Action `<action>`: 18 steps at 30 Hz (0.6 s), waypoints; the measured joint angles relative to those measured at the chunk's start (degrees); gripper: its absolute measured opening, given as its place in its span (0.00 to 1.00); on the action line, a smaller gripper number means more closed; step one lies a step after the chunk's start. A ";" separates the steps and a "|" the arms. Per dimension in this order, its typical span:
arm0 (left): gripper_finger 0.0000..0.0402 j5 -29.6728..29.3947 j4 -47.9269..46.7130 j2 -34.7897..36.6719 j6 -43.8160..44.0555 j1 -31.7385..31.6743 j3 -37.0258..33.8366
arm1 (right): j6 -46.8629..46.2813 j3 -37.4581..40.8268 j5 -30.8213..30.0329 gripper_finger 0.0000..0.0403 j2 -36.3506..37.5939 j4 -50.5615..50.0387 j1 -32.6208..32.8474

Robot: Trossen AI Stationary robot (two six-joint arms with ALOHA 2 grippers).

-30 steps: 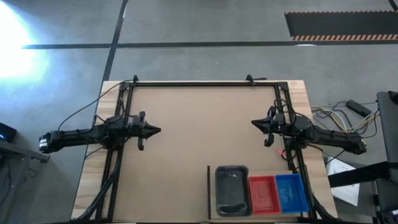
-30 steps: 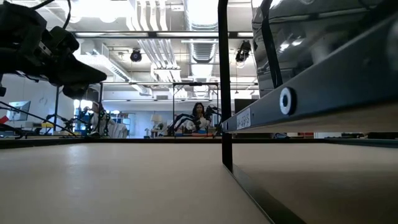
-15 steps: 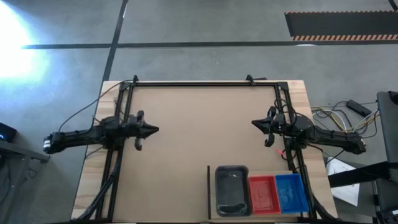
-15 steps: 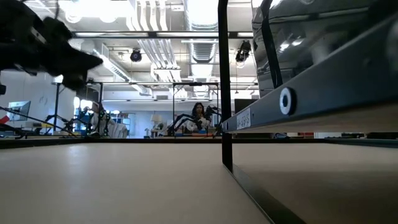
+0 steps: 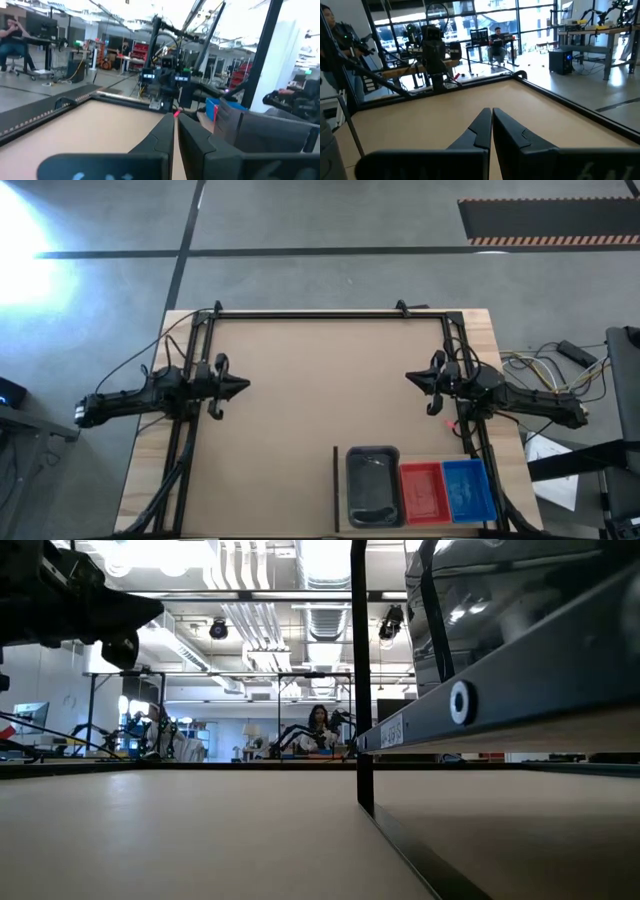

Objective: Stack baskets on shelf by color
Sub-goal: Return to Home Position

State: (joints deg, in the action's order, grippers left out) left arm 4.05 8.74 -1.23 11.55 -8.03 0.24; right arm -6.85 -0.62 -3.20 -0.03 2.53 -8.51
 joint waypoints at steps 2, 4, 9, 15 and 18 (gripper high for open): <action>0.02 0.01 0.11 0.00 0.00 0.00 -0.01 | 0.01 0.00 0.00 0.02 0.02 -0.13 0.00; 0.02 -0.02 0.19 -0.65 0.00 0.00 0.01 | 0.02 0.00 0.00 0.02 0.02 -0.10 0.00; 0.02 0.01 -0.17 -2.31 0.00 0.00 0.00 | 0.02 0.02 0.07 0.02 0.02 -0.36 0.00; 0.02 0.00 -0.29 -3.72 0.00 0.00 0.01 | 0.02 0.02 0.13 0.02 0.02 -0.53 0.00; 0.02 0.00 -0.23 -4.28 -1.98 -0.03 0.01 | 0.02 0.02 0.13 0.02 0.02 -0.53 0.00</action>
State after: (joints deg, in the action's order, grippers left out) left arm 4.05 8.51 -5.51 9.57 -8.06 0.25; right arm -6.83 -0.60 -3.07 -0.01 1.99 -8.51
